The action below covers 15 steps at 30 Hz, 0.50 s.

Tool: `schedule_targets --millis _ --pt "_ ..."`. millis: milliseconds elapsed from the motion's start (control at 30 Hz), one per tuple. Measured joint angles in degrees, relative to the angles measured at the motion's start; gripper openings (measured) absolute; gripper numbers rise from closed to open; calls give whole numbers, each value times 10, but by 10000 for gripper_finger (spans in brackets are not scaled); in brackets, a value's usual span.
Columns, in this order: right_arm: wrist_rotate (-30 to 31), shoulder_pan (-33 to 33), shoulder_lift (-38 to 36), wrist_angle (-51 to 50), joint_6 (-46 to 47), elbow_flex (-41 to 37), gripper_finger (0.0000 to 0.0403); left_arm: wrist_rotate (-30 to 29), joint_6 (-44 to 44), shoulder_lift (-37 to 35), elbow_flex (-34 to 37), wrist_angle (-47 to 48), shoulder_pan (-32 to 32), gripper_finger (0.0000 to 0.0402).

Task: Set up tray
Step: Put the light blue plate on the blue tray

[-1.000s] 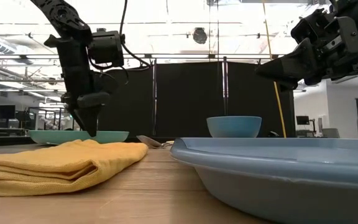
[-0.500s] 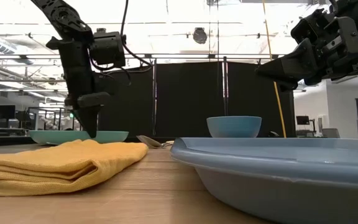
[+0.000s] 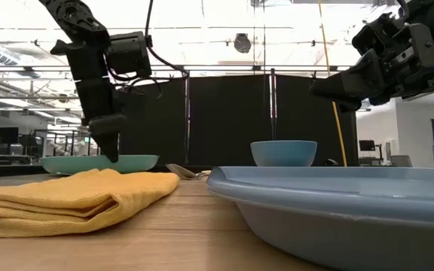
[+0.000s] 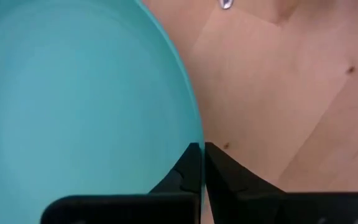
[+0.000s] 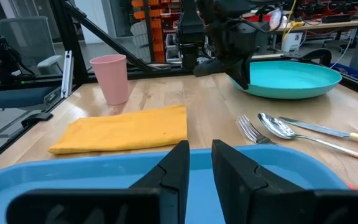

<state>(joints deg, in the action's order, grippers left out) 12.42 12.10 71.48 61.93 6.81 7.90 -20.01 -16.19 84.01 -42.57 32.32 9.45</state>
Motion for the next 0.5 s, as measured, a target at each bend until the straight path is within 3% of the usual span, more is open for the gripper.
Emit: schedule_targets --millis 500 --pt "13 -1 0 -1 0 0 59 -41 9 0 -38 -5 -93 5"
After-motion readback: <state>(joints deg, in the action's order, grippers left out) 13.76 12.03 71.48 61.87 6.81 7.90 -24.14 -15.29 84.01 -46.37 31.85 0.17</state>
